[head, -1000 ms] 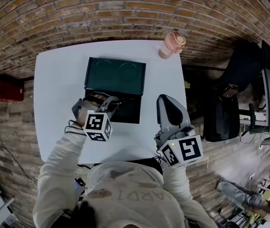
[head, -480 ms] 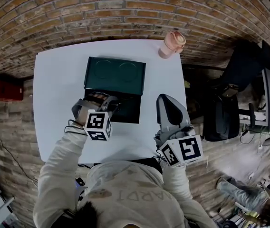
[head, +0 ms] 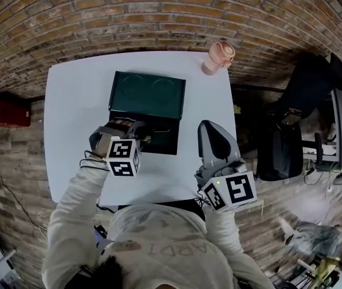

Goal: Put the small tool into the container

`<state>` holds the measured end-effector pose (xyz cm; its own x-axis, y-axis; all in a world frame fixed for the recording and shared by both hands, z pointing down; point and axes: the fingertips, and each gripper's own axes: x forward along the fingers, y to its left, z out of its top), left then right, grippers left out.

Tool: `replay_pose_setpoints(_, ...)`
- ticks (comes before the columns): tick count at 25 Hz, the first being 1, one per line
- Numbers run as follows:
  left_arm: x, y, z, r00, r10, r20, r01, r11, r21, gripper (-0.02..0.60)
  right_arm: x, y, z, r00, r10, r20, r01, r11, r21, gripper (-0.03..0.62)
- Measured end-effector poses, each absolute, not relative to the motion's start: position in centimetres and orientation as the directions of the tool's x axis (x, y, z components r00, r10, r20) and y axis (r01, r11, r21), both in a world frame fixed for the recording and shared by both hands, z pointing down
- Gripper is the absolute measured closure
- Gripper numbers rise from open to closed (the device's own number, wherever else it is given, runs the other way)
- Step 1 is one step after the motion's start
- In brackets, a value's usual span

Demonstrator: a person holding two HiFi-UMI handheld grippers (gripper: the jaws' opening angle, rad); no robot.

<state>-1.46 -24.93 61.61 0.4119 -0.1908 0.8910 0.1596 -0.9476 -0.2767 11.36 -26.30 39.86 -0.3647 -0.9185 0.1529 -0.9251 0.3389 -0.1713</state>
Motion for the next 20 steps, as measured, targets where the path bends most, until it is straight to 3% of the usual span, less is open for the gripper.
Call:
replay_pose_setpoints(8,-1.7,-24.0,59.6,0.492,-0.189,0.85,0.047,-0.969,-0.243,0.365,10.8,-24.9,39.2,-0.366,-0.921,0.136,-0.924,0.342,-0.171,0.583)
replay_pose_setpoints(9,-1.7,-24.0,59.1,0.51,-0.201,0.836,0.016,-0.97,-0.243,0.377,10.7,-24.7,39.1,-0.366,-0.921,0.134,-0.924,0.342,-0.17,0.583)
replay_pose_setpoints(14,-2.1,-24.4,56.3,0.621,-0.305,0.722,-0.213,-0.952,-0.218,0.562,9.9,-23.7,38.6,-0.371,-0.92,0.125,-0.922,0.35,-0.162,0.583)
replay_pose_setpoints(20,-3.0,-23.7,53.2,0.698,-0.378,0.609,-0.374,-0.917,-0.14,0.575,8.4,-22.4,38.1,-0.386,-0.914,0.121,-0.918,0.368,-0.147,0.583)
